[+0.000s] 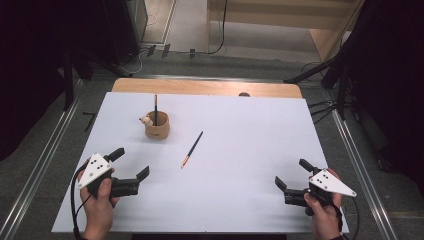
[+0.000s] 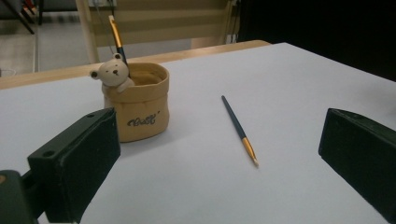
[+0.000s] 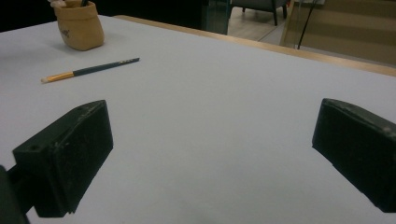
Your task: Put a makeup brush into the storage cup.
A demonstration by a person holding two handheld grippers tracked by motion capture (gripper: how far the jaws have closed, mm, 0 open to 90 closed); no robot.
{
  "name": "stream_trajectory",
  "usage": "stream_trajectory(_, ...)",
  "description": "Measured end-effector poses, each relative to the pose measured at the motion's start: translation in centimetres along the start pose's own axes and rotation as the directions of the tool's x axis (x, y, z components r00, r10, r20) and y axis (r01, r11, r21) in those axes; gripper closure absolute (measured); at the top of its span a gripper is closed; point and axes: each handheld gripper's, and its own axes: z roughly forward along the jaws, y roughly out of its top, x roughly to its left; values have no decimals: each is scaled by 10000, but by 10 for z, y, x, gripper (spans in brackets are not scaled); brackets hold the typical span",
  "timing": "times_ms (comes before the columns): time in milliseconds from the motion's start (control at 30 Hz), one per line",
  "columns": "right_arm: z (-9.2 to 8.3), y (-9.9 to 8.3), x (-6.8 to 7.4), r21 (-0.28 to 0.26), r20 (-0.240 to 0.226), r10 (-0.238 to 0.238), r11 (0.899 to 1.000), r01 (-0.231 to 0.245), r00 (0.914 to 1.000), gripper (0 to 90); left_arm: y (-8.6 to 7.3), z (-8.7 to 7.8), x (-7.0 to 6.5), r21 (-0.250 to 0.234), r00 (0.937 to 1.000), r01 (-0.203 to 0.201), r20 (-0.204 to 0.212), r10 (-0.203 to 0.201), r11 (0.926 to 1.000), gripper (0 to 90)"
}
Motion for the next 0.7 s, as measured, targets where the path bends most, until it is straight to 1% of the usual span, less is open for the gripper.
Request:
stream_trajectory(67, 0, 0, 0, -6, 6, -13, 10000, 13, 10000, 0, 3, 8, 0, 93, 9999, 42, 97, -43, 9999, 0)
stream_trajectory(233, 2, 0, 0, 37, -39, 6, 10000, -6, 10000, 0, 10, 29, 0, 527, 9993, 117, 345, -135, 9985, 0)
stream_trajectory(333, 2, -1, 0, 50, -64, -32, 10000, 33, 10000, 0, 14, 42, -4, 702, 9986, 35, 531, -72, 9975, 0)
stream_trajectory(500, 2, -1, 1, 67, -96, -40, 10000, 41, 9999, 0, 21, 61, -10, 1013, 9964, -302, 813, 220, 9944, 0)
stream_trajectory(700, 3, -1, 1, 62, -113, -63, 10000, 63, 9999, 0, 26, 81, -16, 1375, 9927, -498, 1159, 339, 9892, 0)
